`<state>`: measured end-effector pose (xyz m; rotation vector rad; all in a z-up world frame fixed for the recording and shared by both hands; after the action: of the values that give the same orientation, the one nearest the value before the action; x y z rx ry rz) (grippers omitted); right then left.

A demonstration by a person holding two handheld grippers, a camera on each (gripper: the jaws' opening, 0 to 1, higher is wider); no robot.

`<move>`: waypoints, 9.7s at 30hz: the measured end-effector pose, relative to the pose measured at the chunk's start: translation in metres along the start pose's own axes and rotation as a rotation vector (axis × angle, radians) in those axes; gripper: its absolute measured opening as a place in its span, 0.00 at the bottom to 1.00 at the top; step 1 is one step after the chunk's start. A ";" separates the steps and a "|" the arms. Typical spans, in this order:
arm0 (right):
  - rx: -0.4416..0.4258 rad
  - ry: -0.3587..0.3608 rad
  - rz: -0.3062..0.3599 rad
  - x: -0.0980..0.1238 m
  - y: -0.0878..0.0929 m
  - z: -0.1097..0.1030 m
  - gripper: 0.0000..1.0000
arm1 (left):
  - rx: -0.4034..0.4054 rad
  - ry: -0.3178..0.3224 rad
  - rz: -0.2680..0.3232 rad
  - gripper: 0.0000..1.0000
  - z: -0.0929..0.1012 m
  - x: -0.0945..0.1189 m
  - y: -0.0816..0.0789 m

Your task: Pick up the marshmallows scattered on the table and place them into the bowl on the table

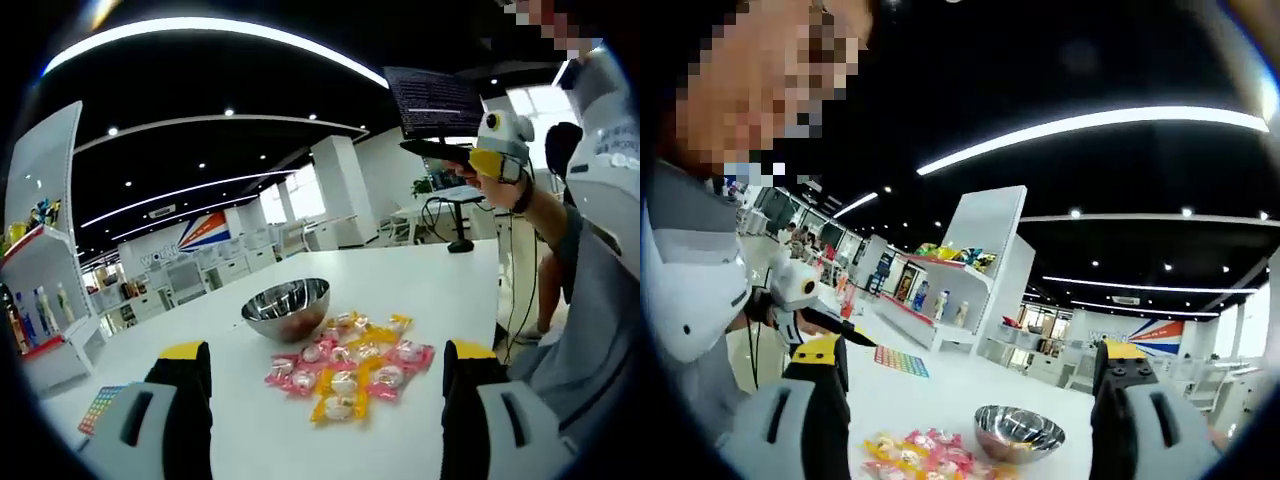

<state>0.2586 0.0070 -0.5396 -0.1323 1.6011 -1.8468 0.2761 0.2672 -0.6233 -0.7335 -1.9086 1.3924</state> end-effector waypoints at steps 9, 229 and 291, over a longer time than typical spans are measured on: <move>-0.135 0.001 -0.072 0.030 0.064 -0.020 0.97 | -0.016 0.016 0.048 0.96 0.003 -0.007 0.013; -0.060 0.005 -0.884 -0.261 0.331 0.055 0.36 | -0.065 -0.007 0.001 0.96 0.014 0.017 0.027; -0.203 0.016 -0.517 -0.272 0.200 0.075 0.97 | -0.013 0.045 0.057 0.96 0.019 0.006 0.014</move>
<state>0.5868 0.0896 -0.6095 -0.6789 1.8895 -2.0499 0.2579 0.2644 -0.6400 -0.8241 -1.8776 1.3872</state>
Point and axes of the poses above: the point that each gripper's makers call its tool centre point, and the gripper's own axes: x roughly backward along the fingers, z roughly to its right, y roughly out of its underside, the point moved 5 cm from there along x, roughly backward along the fingers, and after that the axes turned 12 degrees about y, right-handed, at the moved point
